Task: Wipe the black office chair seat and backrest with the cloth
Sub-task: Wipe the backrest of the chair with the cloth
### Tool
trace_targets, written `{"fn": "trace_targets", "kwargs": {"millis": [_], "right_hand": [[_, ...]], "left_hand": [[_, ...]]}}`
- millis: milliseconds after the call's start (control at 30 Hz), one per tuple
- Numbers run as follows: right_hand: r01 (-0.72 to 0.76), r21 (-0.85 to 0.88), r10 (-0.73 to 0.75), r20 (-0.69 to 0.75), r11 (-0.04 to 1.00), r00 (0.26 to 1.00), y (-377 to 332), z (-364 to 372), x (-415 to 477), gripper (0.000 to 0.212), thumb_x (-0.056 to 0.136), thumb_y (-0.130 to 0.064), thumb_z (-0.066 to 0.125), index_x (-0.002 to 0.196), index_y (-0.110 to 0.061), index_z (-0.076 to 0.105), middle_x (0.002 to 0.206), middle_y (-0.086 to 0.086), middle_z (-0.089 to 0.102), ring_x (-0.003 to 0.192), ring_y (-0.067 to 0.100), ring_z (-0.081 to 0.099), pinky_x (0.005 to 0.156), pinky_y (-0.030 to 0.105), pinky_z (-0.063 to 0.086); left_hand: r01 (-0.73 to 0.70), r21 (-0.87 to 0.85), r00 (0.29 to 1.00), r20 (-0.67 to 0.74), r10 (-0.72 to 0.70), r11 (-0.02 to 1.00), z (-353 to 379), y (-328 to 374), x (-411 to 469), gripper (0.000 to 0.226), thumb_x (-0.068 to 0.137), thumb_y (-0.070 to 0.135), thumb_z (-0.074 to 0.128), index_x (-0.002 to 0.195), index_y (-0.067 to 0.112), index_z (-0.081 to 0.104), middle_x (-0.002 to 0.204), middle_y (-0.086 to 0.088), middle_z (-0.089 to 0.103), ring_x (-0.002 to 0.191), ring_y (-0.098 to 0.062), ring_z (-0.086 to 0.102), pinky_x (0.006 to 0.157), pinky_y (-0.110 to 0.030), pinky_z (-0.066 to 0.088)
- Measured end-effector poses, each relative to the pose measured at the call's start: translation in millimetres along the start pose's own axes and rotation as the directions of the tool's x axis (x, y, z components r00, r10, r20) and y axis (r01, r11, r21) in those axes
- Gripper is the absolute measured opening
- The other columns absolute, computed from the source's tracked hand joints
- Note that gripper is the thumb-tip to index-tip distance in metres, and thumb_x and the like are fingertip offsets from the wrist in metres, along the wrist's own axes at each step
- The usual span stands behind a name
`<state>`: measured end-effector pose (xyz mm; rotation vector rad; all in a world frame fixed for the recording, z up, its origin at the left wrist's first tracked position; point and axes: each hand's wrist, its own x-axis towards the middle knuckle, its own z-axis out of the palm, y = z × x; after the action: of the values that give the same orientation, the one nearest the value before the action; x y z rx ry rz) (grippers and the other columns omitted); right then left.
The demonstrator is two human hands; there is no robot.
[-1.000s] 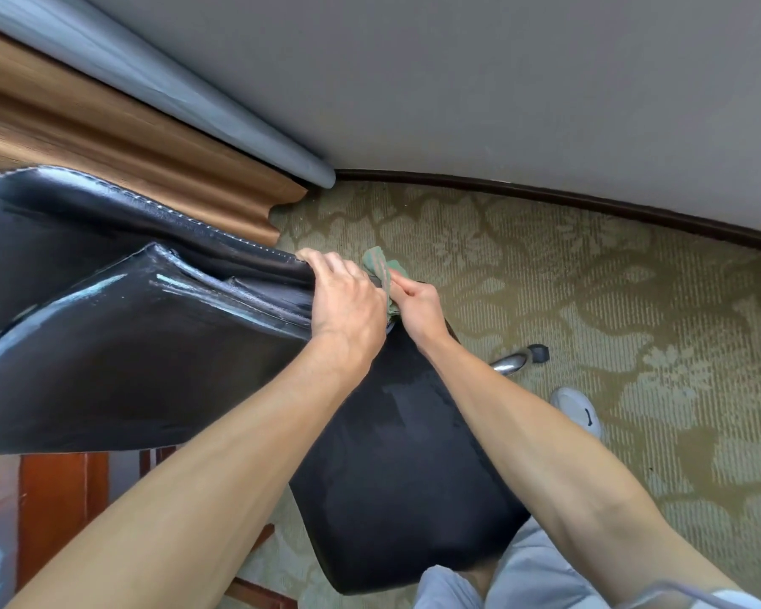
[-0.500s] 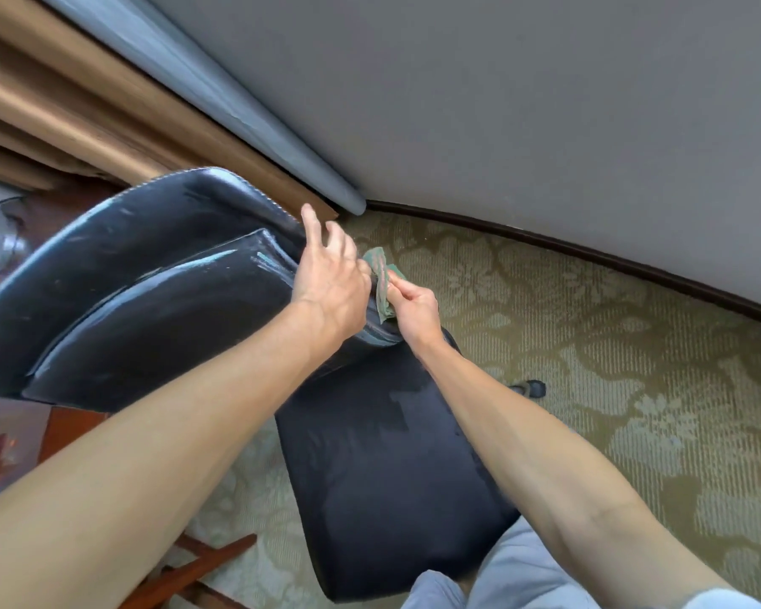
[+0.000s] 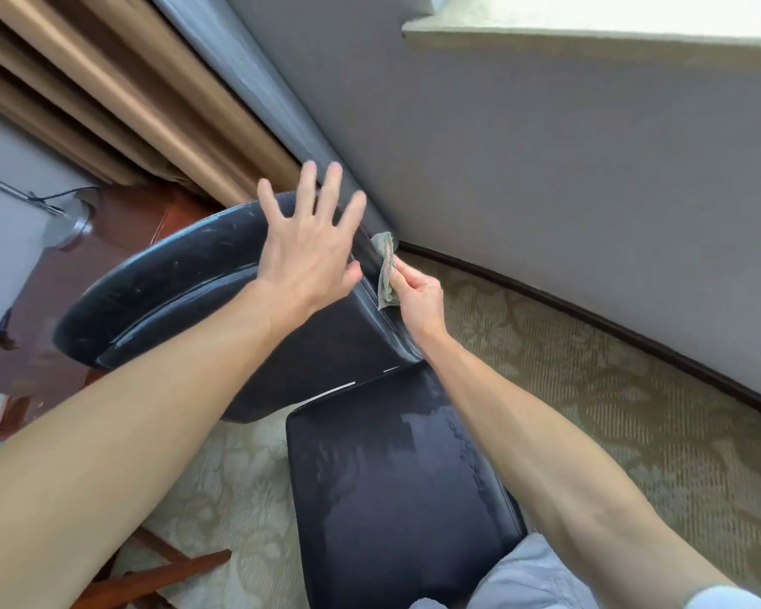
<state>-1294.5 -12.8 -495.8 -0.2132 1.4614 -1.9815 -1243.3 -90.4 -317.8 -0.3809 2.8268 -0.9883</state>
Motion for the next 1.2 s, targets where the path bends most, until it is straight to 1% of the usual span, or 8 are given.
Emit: {"fn": "trace_targets", "kwargs": {"millis": [233, 433, 567, 733, 867, 933, 1033, 1200], "right_hand": [[0.071, 0.035, -0.072, 0.008, 0.997, 0.997, -35.0, 22.5, 2.2, 0.031, 0.088, -0.024, 0.063, 0.118, -0.025, 0.068, 0.117, -0.011, 0.068, 0.117, 0.006, 0.059, 0.107, 0.039, 0.043], [0.161, 0.001, -0.161, -0.004, 0.987, 0.987, -72.8, 42.8, 0.0, 0.031, 0.091, -0.019, 0.06, 0.121, -0.021, 0.067, 0.119, -0.011, 0.067, 0.117, 0.001, 0.057, 0.107, 0.032, 0.043], [0.289, -0.173, -0.288, 0.032, 0.942, 0.957, -104.7, 64.0, 6.8, 0.029, 0.092, -0.019, 0.061, 0.12, -0.021, 0.067, 0.119, -0.011, 0.067, 0.113, -0.006, 0.057, 0.106, 0.024, 0.042], [0.381, -0.507, -0.361, 0.141, 0.773, 0.922, -123.4, 67.2, 14.1, 0.027, 0.092, -0.029, 0.059, 0.118, -0.029, 0.068, 0.111, -0.011, 0.071, 0.101, 0.0, 0.064, 0.097, 0.026, 0.047], [0.404, -0.578, -0.389, 0.156, 0.709, 0.908, -124.9, 63.7, 11.6, 0.026, 0.093, -0.027, 0.059, 0.117, -0.027, 0.069, 0.106, -0.004, 0.073, 0.098, 0.01, 0.067, 0.095, 0.027, 0.048], [0.438, -0.652, -0.441, 0.173, 0.619, 0.881, -126.1, 68.2, 9.7, 0.024, 0.094, -0.026, 0.057, 0.115, -0.026, 0.07, 0.099, -0.002, 0.075, 0.089, 0.021, 0.067, 0.089, 0.032, 0.049], [0.497, -0.778, -0.53, 0.255, 0.384, 0.809, -129.3, 79.1, 8.5, 0.021, 0.097, -0.024, 0.051, 0.107, -0.022, 0.069, 0.082, 0.002, 0.068, 0.068, 0.035, 0.053, 0.067, 0.038, 0.048], [0.482, -0.876, -0.473, 0.41, 0.034, 0.779, -143.1, 109.3, 12.9, 0.023, 0.1, -0.03, 0.042, 0.098, -0.017, 0.06, 0.087, 0.004, 0.066, 0.078, 0.039, 0.058, 0.061, 0.036, 0.038]], "left_hand": [[0.281, -0.093, 0.945, 0.201, -0.258, 0.955, 23.5, -43.3, -19.8, 0.111, 0.08, 0.068, 0.055, 0.154, 0.013, -0.007, 0.16, -0.02, 0.004, 0.147, -0.041, 0.008, 0.106, -0.074, 0.015], [0.291, -0.239, 0.951, 0.181, -0.252, 0.926, 28.2, -48.5, -26.3, 0.106, 0.077, 0.062, 0.061, 0.154, 0.021, 0.002, 0.154, -0.014, 0.018, 0.14, -0.038, 0.021, 0.105, -0.074, 0.018], [0.309, -0.271, 0.946, 0.185, -0.265, 0.912, 31.2, -44.4, -27.6, 0.107, 0.076, 0.063, 0.06, 0.155, 0.022, 0.001, 0.155, -0.014, 0.015, 0.142, -0.038, 0.017, 0.105, -0.073, 0.02], [0.317, -0.39, 0.947, 0.189, -0.262, 0.864, 30.9, -60.8, -28.5, 0.099, 0.079, 0.057, 0.06, 0.155, 0.027, 0.003, 0.162, -0.007, 0.004, 0.146, -0.029, 0.009, 0.108, -0.072, 0.01], [0.489, -0.432, 0.871, 0.296, -0.392, 0.758, 43.7, -86.3, -39.3, 0.112, 0.075, 0.06, 0.067, 0.154, 0.024, -0.003, 0.161, -0.013, -0.017, 0.149, -0.033, -0.006, 0.109, -0.07, 0.001], [0.528, -0.423, 0.845, 0.355, -0.401, 0.737, 52.1, -99.0, -45.3, 0.111, 0.075, 0.06, 0.067, 0.154, 0.026, -0.002, 0.161, -0.016, -0.012, 0.148, -0.036, -0.005, 0.109, -0.071, 0.0], [0.523, -0.47, 0.848, 0.366, -0.383, 0.711, 60.8, -106.2, -51.4, 0.101, 0.072, 0.056, 0.069, 0.15, 0.033, 0.008, 0.159, -0.015, 0.004, 0.147, -0.034, 0.002, 0.108, -0.074, 0.0], [0.529, -0.528, 0.847, 0.367, -0.384, 0.664, 63.3, -103.5, -49.3, 0.098, 0.068, 0.052, 0.072, 0.146, 0.036, 0.014, 0.153, -0.01, 0.013, 0.144, -0.033, 0.003, 0.106, -0.074, 0.0]]}}
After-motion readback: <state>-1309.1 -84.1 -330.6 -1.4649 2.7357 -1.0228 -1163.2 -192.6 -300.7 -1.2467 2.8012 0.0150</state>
